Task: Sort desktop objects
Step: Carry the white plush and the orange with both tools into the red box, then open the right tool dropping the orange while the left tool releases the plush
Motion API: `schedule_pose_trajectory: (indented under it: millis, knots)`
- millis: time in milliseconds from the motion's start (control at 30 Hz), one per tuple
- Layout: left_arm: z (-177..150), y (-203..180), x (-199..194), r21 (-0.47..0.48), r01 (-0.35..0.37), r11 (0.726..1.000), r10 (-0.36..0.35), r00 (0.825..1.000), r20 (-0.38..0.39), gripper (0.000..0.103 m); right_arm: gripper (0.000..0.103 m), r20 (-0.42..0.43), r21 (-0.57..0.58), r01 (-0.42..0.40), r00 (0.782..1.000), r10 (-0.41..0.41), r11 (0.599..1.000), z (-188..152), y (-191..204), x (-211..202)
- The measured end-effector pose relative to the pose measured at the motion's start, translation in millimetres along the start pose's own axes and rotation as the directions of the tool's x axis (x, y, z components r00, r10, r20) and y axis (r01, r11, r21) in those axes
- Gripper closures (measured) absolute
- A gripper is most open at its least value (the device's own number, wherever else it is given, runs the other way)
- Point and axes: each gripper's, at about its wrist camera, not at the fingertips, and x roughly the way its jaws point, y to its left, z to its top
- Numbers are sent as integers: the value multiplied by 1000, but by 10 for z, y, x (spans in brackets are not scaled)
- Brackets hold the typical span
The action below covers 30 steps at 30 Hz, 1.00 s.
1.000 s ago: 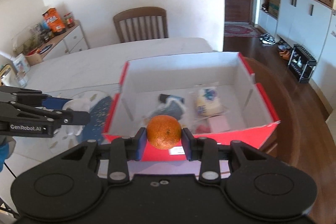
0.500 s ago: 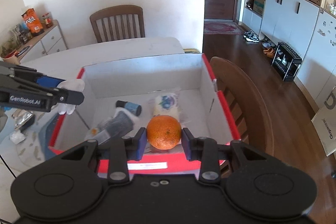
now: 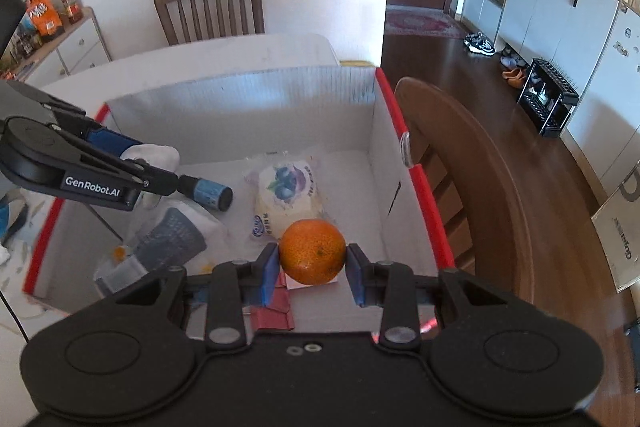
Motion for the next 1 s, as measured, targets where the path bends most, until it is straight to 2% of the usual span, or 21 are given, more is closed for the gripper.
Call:
schedule_pose_trajectory:
  millis: [433, 733, 833, 1000]
  knots:
    - [48, -39, 336, 26, -20, 999, 22, 996, -81, 55, 68, -96, -62, -7, 995, 1, 998, 10, 109, 432]
    - [1, 62, 426, -36, 18, 999, -23, 991, -134, 54, 68, -130, -91, -16, 991, 4, 996, -62, 191, 594]
    - [-11, 83, 417, -41, 32, 999, -37, 991, -130, 53, 67, -122, -115, -33, 992, 19, 993, -69, 208, 615]
    - [-43, 86, 354, -48, 45, 998, -50, 993, -103, 46, 63, -122, -120, -35, 992, 21, 992, -66, 198, 617]
